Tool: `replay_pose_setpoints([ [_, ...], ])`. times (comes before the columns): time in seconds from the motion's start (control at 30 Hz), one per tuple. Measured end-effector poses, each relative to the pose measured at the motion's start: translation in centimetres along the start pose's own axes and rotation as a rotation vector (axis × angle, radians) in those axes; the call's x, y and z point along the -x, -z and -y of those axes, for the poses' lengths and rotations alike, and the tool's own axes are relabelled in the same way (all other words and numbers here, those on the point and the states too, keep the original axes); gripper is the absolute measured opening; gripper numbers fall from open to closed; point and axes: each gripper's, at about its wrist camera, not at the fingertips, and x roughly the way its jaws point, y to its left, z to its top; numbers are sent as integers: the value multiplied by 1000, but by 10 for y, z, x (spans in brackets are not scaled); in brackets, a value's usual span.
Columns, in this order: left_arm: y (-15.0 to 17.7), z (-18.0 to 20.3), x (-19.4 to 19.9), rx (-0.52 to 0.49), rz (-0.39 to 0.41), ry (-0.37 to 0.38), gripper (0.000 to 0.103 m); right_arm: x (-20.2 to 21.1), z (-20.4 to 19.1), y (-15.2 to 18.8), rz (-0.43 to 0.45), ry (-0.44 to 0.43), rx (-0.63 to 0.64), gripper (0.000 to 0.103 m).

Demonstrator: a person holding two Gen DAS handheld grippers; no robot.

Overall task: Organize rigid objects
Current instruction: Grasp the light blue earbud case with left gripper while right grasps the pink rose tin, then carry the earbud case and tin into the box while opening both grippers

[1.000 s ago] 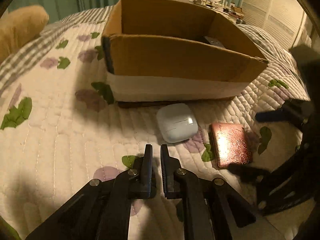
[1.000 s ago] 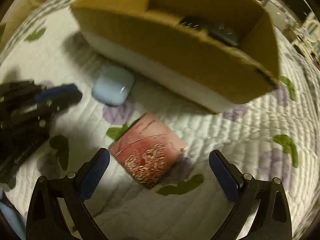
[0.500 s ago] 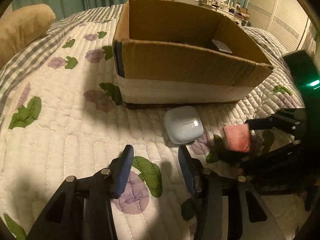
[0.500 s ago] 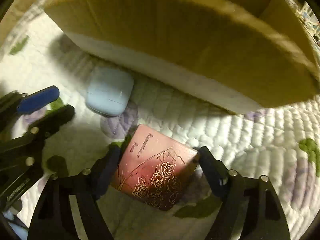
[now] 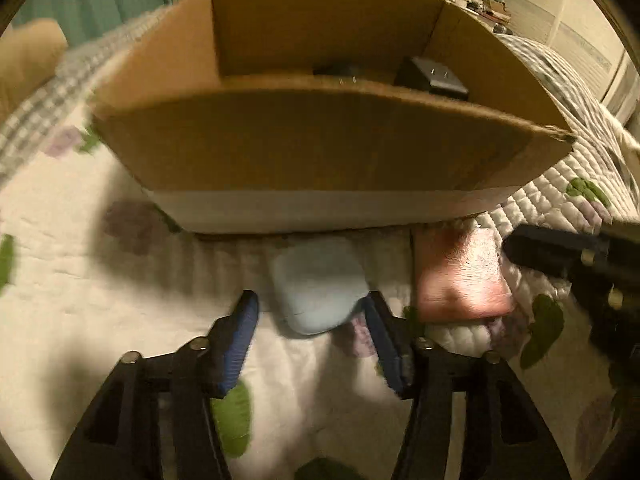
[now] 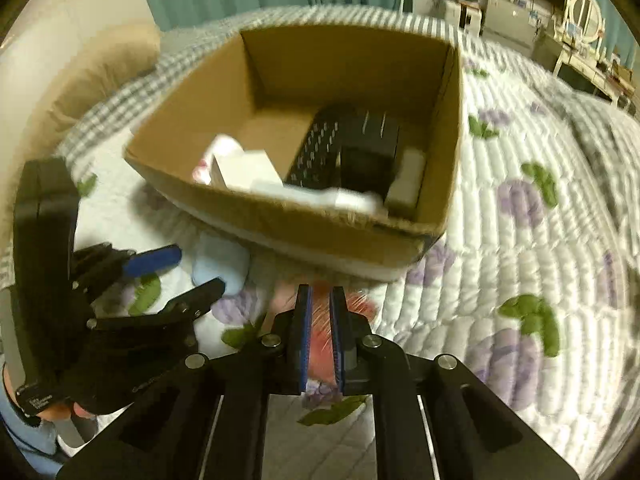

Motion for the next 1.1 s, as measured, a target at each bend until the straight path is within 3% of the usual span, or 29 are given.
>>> replay_pose_setpoints([
  [0.13, -2, 11, -13, -58, 4, -57, 61, -2, 2, 6, -16, 12, -18, 9],
  [0.2, -3, 12, -14, -62, 6, -56, 54, -2, 6, 7, -30, 13, -36, 26],
  [0.23, -4, 11, -13, -54, 9, -45, 54, -2, 9, 7, -37, 30, -51, 47],
  [0.27, -4, 9, -11, -46, 15, -33, 54, -3, 11, 8, -46, 37, -59, 57],
  [0.37, -1, -1, 1, -12, 53, 3, 53, -10, 11, 8, -81, 34, -67, 57],
  [0.53, 8, -9, 29, -17, 137, -22, 53, -48, 7, 1, -216, 69, -88, 57],
  [0.6, 9, -14, 34, -11, 148, -25, 53, -60, 6, -4, -244, 59, -110, 65],
  [0.67, 9, -19, 37, 3, 149, -19, 53, -72, 8, -9, -261, 26, -151, 79],
  [0.7, 9, -22, 37, 12, 148, -13, 53, -78, 9, -11, -264, 26, -172, 81],
  [0.87, 12, -31, 39, 35, 139, 7, 53, -78, -4, -8, -245, 82, -142, 77],
  [1.0, 17, -37, 47, 34, 168, 4, 53, -52, -20, 1, -165, 37, -116, 75],
  [1.1, 20, -43, 57, 43, 185, 0, 53, -36, -33, 7, -101, 61, -82, 74],
])
